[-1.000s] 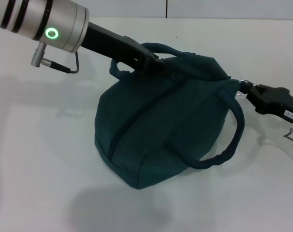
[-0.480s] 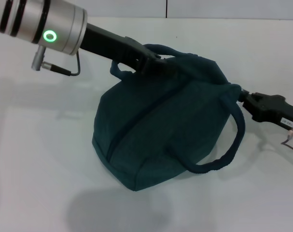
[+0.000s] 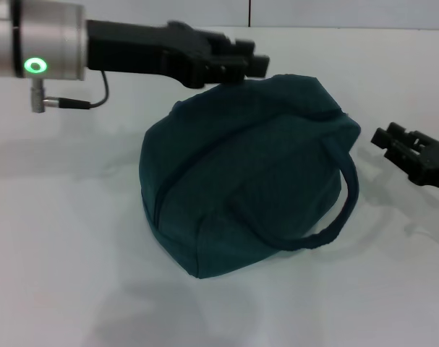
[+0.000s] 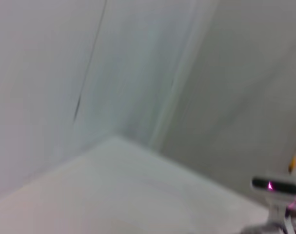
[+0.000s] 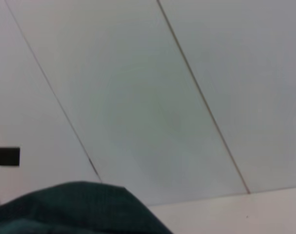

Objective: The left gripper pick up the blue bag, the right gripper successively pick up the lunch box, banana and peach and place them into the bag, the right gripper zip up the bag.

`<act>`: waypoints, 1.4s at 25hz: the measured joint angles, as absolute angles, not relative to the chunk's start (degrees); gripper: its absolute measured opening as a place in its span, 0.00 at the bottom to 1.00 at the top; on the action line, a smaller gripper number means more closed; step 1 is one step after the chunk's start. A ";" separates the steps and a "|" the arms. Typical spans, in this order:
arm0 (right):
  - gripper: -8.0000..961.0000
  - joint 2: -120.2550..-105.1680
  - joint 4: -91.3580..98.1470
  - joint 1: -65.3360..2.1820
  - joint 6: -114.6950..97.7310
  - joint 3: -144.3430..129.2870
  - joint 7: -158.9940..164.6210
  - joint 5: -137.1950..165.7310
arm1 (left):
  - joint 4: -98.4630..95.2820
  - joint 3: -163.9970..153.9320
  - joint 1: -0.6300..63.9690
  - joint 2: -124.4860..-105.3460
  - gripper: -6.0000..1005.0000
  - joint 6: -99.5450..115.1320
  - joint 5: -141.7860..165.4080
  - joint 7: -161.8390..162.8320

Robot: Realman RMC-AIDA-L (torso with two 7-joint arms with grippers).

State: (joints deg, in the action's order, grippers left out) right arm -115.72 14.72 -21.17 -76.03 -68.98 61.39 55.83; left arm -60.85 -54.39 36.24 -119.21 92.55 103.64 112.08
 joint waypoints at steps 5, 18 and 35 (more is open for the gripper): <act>0.41 -115.56 14.34 -19.82 -77.79 -65.07 59.96 55.31 | -60.14 -52.32 31.47 -119.37 0.41 92.70 96.12 103.73; 0.79 -110.64 25.58 -19.11 -97.79 -57.37 65.35 57.97 | -46.74 -51.88 17.71 -116.99 0.68 105.52 71.41 77.51; 0.88 -111.07 49.78 -27.80 -108.77 -57.04 82.43 91.00 | -39.90 -51.84 18.53 -117.52 0.78 108.42 82.93 71.73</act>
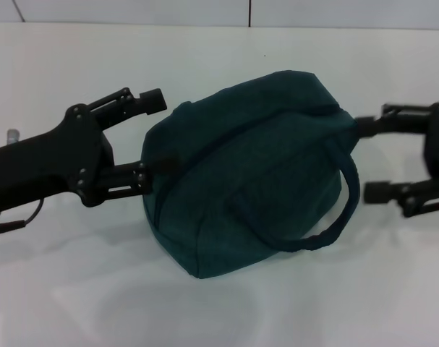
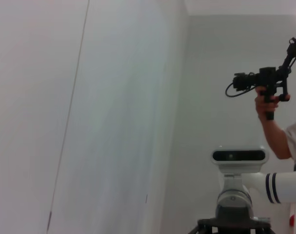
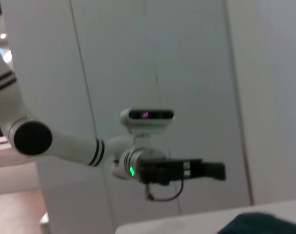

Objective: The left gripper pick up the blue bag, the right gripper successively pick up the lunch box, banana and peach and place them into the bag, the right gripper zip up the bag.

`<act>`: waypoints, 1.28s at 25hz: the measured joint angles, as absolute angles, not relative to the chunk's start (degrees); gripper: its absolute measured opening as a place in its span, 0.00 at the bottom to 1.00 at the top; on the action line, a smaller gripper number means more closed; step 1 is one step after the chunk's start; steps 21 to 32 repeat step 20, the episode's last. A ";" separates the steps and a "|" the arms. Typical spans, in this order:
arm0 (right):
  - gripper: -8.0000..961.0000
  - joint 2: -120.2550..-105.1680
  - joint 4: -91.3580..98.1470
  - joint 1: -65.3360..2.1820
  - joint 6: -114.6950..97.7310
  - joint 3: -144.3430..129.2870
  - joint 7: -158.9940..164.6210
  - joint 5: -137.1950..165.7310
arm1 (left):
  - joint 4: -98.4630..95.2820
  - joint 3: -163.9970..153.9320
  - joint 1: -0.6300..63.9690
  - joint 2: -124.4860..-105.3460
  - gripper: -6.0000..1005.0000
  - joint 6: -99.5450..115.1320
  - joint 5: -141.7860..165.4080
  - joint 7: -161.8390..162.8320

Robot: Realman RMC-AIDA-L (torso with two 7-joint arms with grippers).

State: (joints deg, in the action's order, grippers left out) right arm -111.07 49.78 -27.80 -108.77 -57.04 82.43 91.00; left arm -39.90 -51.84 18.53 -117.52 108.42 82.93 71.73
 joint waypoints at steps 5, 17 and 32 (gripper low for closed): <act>0.88 -112.20 50.33 -28.22 -107.49 -56.78 82.11 92.45 | -39.41 -51.86 18.71 -117.59 0.88 107.97 84.44 71.43; 0.88 -112.49 49.83 -27.74 -107.32 -56.65 82.03 92.41 | -39.20 -51.92 18.29 -117.60 0.87 107.56 84.63 71.30; 0.88 -112.50 49.79 -27.62 -107.31 -56.56 82.03 92.31 | -39.20 -52.06 18.28 -117.77 0.87 107.56 84.75 71.28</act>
